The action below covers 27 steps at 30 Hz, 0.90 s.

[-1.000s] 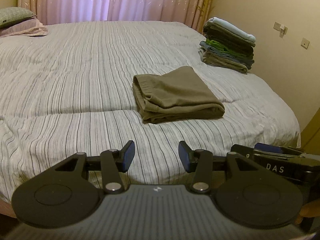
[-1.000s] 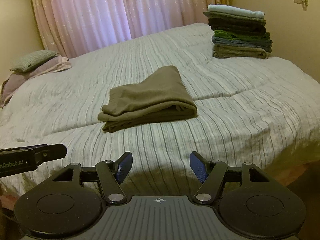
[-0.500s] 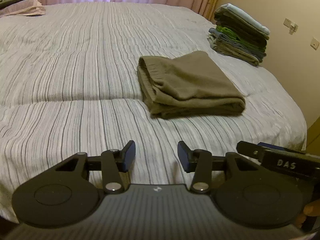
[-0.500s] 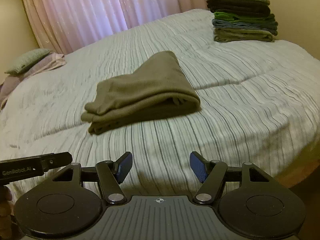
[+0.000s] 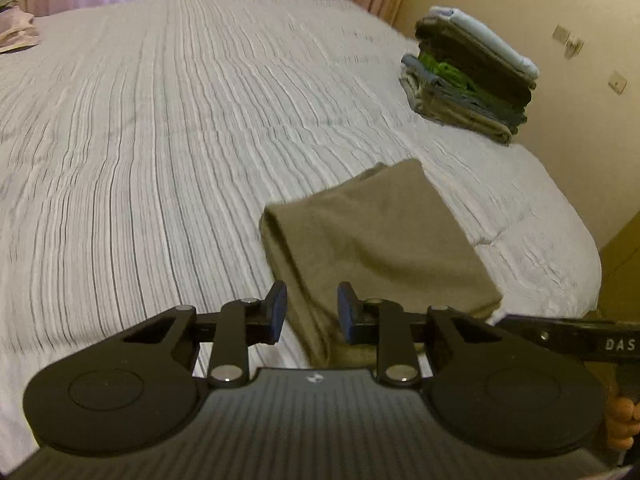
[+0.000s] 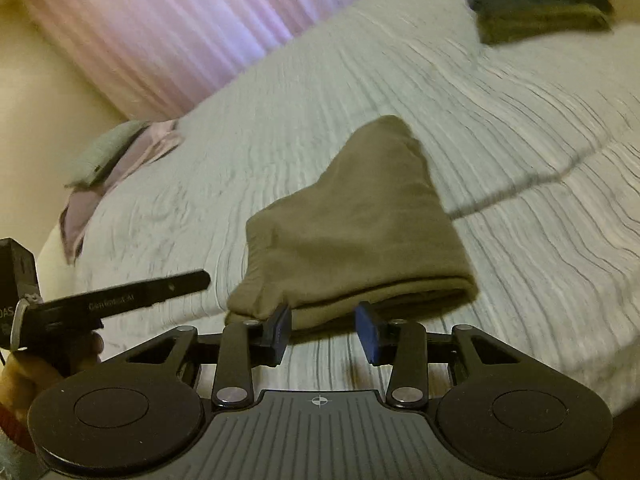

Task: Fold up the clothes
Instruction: 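Move the left tool to the folded olive shirt's edge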

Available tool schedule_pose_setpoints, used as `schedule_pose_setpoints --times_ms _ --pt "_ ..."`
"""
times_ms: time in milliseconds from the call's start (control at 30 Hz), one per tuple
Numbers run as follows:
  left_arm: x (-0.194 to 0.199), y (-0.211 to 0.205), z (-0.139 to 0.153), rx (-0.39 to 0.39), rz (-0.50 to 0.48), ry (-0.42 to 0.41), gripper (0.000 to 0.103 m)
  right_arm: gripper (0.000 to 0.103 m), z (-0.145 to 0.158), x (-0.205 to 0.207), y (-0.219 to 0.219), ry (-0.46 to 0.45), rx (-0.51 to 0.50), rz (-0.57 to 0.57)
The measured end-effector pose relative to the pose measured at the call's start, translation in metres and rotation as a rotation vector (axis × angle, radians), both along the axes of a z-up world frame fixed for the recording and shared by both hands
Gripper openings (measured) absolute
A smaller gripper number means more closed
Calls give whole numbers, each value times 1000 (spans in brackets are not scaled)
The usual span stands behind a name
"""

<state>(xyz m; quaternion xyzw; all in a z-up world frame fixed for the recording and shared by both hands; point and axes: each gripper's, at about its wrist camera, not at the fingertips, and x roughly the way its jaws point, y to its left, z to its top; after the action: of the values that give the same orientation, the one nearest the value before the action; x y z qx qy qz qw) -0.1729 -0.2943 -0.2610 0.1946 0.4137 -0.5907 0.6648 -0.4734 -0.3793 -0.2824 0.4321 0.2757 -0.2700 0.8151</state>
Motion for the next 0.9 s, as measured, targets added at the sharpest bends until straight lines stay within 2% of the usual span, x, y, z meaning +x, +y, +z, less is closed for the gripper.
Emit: schedule_pose_setpoints --times_ms 133,200,300,333,367,400,500,667,833,867,900 --pt "0 -28 50 90 -42 -30 22 41 36 -16 -21 -11 157 -82" --pt "0 -39 68 107 -71 -42 22 41 50 -25 -29 -30 232 -143" --pt "1 -56 90 126 -115 -56 24 41 62 -37 -36 -52 289 -220" --pt "1 -62 98 132 -129 -60 24 42 65 -40 -38 -62 302 -246" --pt "1 -68 102 140 -146 -64 24 49 65 -42 -41 -65 319 -277" --pt "2 -75 102 148 -171 -66 24 52 65 -45 -41 -68 334 -316" --pt "7 -97 96 167 -266 -62 24 52 62 -48 -37 -114 369 -439" --pt "25 -127 69 209 -449 -40 24 52 33 -36 1 -302 475 -690" --pt "55 -141 45 242 -571 -25 24 52 -10 6 36 -462 574 -828" --pt "60 -143 41 247 -583 -16 24 47 -18 16 41 -486 592 -847" --pt "64 -145 37 250 -595 -5 24 37 -25 22 44 -501 605 -870"
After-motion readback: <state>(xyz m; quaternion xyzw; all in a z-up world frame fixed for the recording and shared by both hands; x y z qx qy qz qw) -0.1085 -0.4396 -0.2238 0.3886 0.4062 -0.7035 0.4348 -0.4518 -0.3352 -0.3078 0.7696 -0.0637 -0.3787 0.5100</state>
